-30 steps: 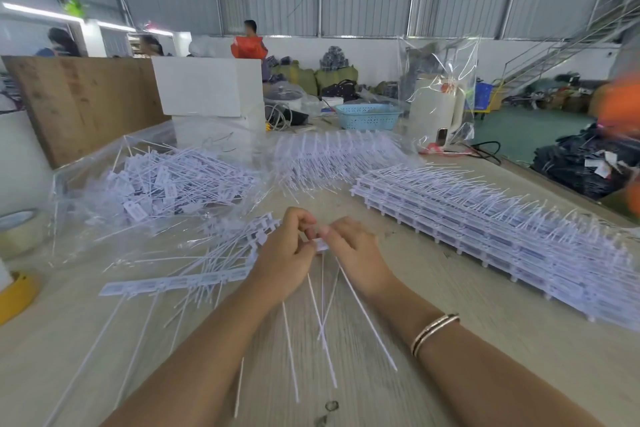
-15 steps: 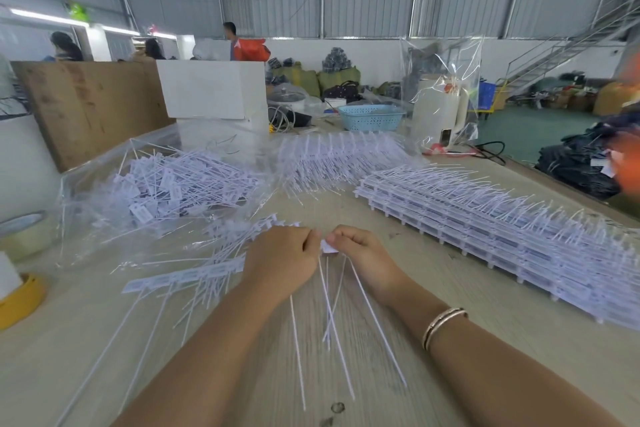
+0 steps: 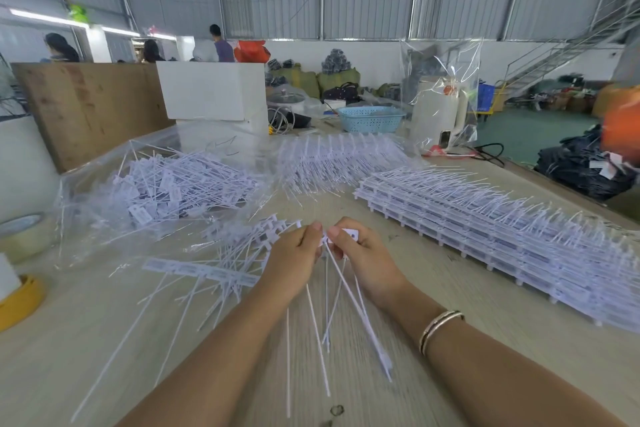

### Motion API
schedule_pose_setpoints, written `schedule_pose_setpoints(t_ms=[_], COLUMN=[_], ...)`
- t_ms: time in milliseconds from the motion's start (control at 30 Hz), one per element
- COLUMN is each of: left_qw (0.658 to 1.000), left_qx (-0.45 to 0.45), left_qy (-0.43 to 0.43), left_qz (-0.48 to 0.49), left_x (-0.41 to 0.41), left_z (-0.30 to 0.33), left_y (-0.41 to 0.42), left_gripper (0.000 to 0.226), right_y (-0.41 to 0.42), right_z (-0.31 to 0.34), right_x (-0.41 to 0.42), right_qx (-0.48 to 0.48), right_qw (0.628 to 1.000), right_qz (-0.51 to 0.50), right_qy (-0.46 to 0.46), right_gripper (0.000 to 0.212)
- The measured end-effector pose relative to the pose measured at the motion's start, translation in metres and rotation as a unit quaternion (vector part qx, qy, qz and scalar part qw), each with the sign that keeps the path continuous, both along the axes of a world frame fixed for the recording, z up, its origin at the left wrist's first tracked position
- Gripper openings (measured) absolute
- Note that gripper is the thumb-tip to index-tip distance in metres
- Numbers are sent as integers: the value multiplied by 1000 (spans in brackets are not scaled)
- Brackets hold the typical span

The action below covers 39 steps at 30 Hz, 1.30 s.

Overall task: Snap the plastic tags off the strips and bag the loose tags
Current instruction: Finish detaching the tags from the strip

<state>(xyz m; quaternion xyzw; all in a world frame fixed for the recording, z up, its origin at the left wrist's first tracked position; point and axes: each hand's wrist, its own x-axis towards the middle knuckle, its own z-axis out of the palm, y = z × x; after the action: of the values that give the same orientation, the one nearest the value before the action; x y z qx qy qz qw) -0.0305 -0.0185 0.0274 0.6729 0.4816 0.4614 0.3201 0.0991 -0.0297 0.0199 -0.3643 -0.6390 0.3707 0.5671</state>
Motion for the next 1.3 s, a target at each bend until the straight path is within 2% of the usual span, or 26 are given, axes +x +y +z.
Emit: schedule_pose_setpoints(t_ms=[167,333,400,467,533,600,667,733,800,900,933,967,1033,1100,1167,1200,1300], left_qw=[999,998,991,985,993,996,998,994,990,988,989,989,982,954,924,926,954], left_qx=[13,-7,-47,-44,14,35,46,89,121,137,133,130,141,170,165,139,103], left_qy=[-27,-61,-116,-154,-83,-33,-12,45,66,54,57,68,124,240,336,344,281], left_qz=[13,17,42,68,83,76,51,31,31,36,32,27,31,59,77,67,35], left_x=[6,7,4,-5,-14,-15,-11,-6,-3,0,0,-1,-6,-14,-20,-20,-18], left_z=[0,-4,0,4,3,0,-2,-4,-6,-6,-5,-3,-1,1,2,1,-3], left_y=[0,-2,1,6,8,6,3,1,0,-3,-3,-4,-2,3,6,7,5], left_gripper=[50,50,52,51,50,48,41,27,13,12,11,11,11,13,27,34,38], right_y=[0,3,5,8,12,16,19,17,11,2,3,6,8,9,10,10,12], right_z=[-1,-4,-3,-3,-5,-8,-10,-9,-6,-2,-2,-3,-4,-3,-3,-3,-6], right_x=[0,1,5,11,11,8,10,13,10,-5,-6,-5,2,8,10,10,10], right_qx=[-14,-21,-40,-47,-42,-57,-81,-67,-15,20,15,7,-19,-42,-40,-39,-53], right_qw=[997,997,994,991,990,977,964,956,963,957,954,960,984,994,995,996,998], right_qz=[40,53,27,-47,-129,-194,-236,-271,-246,-148,-126,-108,-86,-81,-85,-76,-25], right_qy=[56,47,96,115,32,-67,-92,-92,-111,-250,-271,-257,-156,-64,-34,-27,-5], right_gripper=[27,26,24,23,26,25,22,34,26,29,27,26,34,34,32,33,38])
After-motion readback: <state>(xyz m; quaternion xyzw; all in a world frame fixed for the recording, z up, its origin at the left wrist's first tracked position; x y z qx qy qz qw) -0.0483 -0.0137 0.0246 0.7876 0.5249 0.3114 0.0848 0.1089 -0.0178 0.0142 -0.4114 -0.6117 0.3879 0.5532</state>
